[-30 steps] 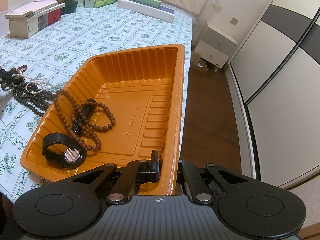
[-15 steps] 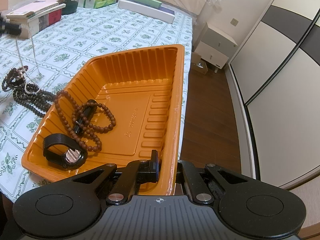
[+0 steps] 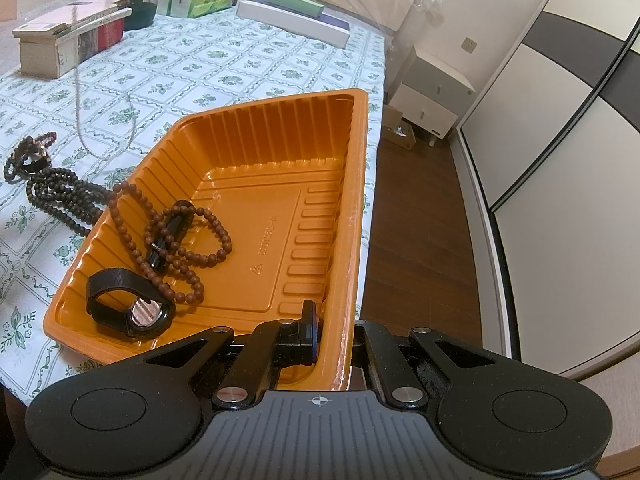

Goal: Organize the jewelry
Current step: 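Grasp the white pearl necklace from the pile with the left tool, then carry the pearl necklace into the tray and open the left tool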

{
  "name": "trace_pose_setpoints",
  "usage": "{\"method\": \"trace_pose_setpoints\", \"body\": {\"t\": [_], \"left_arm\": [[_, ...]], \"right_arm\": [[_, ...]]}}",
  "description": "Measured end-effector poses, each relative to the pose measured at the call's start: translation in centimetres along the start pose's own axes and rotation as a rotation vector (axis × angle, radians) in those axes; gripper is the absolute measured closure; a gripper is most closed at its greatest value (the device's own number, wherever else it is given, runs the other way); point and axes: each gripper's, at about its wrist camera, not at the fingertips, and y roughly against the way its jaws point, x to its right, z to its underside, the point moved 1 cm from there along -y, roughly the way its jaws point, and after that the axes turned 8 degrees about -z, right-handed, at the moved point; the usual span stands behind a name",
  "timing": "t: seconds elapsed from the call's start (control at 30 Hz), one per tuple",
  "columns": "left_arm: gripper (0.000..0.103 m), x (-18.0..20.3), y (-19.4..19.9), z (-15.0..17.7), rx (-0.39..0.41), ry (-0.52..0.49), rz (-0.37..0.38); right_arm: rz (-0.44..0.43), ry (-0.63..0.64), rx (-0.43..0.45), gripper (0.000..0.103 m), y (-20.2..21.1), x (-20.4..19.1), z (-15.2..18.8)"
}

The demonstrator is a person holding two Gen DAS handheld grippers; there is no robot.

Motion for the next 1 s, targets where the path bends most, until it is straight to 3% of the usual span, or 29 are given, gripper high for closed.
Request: {"method": "trace_pose_setpoints", "body": {"t": [0.23,0.37,0.67,0.8,1.0], "left_arm": [[0.101,2.9,0.6,-3.7,0.077,0.009,0.104],[0.101,5.5,-0.1,-4.6,0.079,-0.023,0.151],[0.101,10.8,-5.0,-1.8,-0.071,-0.089,0.220],[0.101,11.2,-7.1,-0.1,-0.140,-0.078,0.240],[0.100,10.9,-8.6,0.4,-0.169,-0.033,0.271]], "right_arm": [[-0.001,0.000,0.002,0.100,0.2,0.0,-0.2],[-0.003,0.000,0.002,0.100,0.3,0.1,-0.1],[-0.006,-0.002,0.004,0.100,0.3,0.0,0.0],[-0.008,-0.002,0.003,0.100,0.4,0.1,0.0],[-0.007,-0.001,0.001,0.100,0.3,0.0,0.0]]}}
